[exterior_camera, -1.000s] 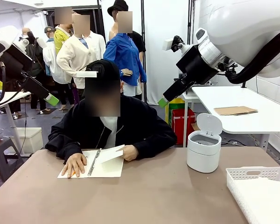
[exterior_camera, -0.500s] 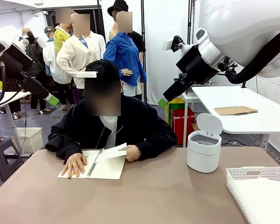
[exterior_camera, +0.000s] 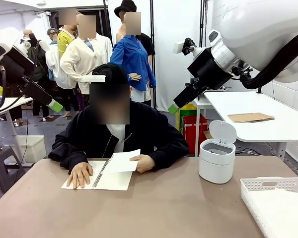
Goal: Sort the paper based on its condition.
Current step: If a person hands you a paper, place it in the Organizing basket , and if it's crumpled, put it in the Trash can.
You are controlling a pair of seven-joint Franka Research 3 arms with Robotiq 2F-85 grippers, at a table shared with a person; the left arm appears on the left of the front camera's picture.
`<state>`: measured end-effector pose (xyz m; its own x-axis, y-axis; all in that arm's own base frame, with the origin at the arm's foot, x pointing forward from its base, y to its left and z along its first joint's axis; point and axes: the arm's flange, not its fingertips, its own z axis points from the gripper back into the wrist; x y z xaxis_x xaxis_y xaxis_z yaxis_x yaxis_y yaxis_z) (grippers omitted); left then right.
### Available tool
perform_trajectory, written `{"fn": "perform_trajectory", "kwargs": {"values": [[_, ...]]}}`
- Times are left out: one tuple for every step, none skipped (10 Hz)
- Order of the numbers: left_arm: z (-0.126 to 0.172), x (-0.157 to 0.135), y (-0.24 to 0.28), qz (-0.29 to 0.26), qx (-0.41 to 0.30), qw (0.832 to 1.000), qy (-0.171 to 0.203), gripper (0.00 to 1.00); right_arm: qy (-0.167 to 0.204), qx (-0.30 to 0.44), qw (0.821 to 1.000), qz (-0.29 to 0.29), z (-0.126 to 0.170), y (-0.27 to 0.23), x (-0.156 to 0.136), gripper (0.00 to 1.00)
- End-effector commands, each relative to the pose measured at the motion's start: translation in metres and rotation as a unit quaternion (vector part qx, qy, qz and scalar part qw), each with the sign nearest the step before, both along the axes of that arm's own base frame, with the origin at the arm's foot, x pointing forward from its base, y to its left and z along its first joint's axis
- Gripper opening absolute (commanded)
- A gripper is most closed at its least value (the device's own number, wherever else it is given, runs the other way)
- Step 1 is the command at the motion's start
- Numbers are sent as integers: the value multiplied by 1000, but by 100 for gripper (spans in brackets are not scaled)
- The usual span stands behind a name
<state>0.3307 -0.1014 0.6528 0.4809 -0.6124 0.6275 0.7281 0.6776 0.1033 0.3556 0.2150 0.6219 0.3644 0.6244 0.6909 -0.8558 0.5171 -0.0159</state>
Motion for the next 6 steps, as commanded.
{"fn": "perform_trajectory", "kwargs": {"values": [[0, -1, -1, 8, 1, 1000, 1, 100, 0, -2, 1000, -1, -2, -1, -2, 100], [0, -1, -1, 8, 1, 1000, 1, 100, 0, -2, 1000, -1, -2, -1, -2, 100], [0, -1, -1, 8, 1, 1000, 1, 100, 0, -2, 1000, -1, -2, -1, -2, 100], [0, -1, -1, 8, 1, 1000, 1, 100, 0, -2, 1000, -1, -2, -1, -2, 100], [0, -1, -1, 8, 1, 1000, 1, 100, 0, -2, 1000, -1, -2, -1, -2, 100], [0, -1, -1, 8, 1, 1000, 1, 100, 0, -2, 1000, -1, -2, -1, -2, 100]]}}
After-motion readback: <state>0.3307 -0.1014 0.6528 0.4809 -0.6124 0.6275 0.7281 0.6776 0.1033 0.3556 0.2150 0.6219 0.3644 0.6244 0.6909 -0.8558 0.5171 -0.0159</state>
